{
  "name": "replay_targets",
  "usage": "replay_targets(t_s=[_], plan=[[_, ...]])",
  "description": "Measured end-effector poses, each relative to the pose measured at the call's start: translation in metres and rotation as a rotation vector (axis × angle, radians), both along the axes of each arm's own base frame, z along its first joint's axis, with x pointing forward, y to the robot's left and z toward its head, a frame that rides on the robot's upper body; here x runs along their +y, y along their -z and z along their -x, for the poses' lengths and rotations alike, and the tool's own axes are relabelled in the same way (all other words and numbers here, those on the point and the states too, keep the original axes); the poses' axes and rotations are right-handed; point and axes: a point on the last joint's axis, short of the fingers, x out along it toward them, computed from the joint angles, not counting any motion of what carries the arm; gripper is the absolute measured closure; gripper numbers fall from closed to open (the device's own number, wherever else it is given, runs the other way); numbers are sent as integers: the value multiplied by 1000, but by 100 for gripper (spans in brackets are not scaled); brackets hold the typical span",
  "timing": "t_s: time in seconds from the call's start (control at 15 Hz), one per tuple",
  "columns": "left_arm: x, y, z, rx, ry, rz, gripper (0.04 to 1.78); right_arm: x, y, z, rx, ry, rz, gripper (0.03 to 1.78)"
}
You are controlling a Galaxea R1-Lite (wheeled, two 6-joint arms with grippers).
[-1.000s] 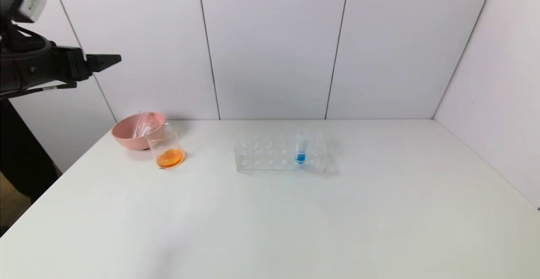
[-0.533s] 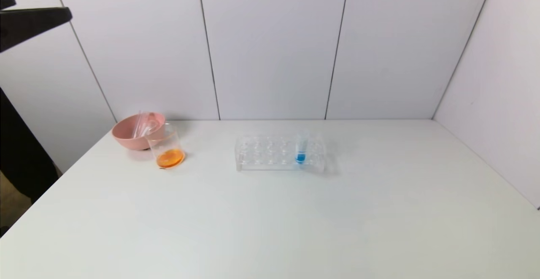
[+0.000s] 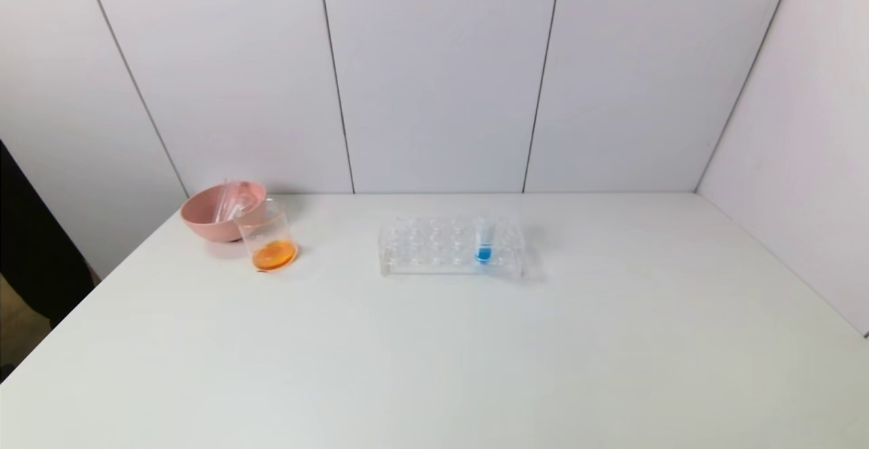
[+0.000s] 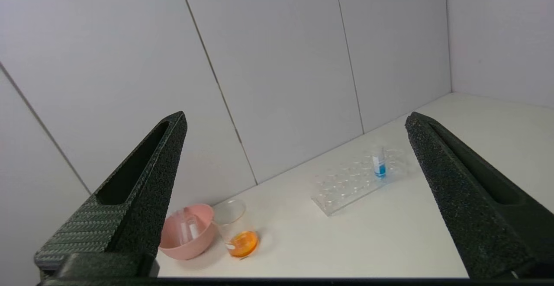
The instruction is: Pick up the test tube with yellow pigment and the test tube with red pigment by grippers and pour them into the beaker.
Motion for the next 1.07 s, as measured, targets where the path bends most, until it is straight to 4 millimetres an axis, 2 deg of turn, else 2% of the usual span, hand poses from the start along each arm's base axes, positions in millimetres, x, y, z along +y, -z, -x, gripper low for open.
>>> replay_targets(t_s=[0.13,0.27,0.4,0.6,0.73,1.07], plan=[[-1,31,17,-32,-79,-36,6,0,0,0,0,0,0,11],[-2,64,16,-29,-137,-64,6,0,0,0,0,0,0,11],[-2,95,1,-13,-168,-80,6,0,0,0,0,0,0,11],[0,155,-27,39,-217,-54,6,0,0,0,0,0,0,11],[1,187,-36,46,-256,-23,6,0,0,0,0,0,0,11],[2,227,-40,210,-298,-16,6,0,0,0,0,0,0,11]])
